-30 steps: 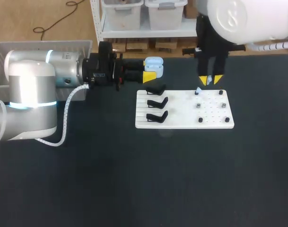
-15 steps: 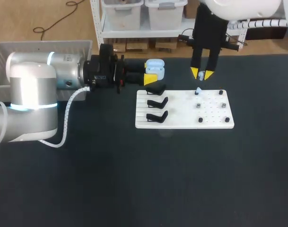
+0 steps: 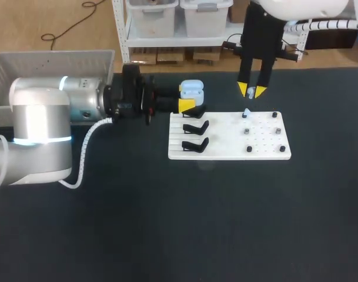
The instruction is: Pick up each earbud case from the left stands, insert the matching earbuds, close the lid, and place the case in the box.
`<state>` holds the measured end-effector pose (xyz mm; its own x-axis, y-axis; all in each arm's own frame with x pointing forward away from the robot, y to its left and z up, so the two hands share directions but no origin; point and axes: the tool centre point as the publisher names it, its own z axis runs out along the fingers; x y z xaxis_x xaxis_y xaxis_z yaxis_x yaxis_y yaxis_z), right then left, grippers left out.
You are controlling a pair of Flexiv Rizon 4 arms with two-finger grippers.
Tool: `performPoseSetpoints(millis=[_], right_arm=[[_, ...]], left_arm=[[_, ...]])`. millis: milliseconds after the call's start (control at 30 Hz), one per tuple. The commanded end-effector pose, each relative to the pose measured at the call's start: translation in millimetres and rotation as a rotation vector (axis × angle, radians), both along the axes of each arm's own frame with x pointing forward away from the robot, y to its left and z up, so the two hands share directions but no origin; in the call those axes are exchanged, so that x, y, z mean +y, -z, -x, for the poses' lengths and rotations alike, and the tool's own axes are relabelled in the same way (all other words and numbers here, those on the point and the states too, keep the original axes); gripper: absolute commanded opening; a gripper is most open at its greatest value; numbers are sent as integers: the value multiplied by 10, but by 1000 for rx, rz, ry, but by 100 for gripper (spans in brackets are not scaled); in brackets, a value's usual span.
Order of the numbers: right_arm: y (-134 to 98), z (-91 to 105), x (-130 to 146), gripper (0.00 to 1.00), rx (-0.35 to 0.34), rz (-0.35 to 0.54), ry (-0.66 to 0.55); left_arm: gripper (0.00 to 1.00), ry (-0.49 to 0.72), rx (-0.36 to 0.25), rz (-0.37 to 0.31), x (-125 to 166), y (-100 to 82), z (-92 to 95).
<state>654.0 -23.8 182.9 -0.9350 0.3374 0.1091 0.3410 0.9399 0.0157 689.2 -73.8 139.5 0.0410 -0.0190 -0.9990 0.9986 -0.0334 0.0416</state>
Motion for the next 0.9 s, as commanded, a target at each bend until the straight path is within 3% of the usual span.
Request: performPoseSetpoints(millis=[33,767,900], right_arm=[[2,15,-4,0,-4,0,2],[2,15,-4,0,-4,0,2],[-74,25,112,0,-29,25,-3]], left_arm=[[0,3,-6,1,7,1,8],[0,17,-41,6,-27,21,20],[0,17,-41,6,-27,21,20]])
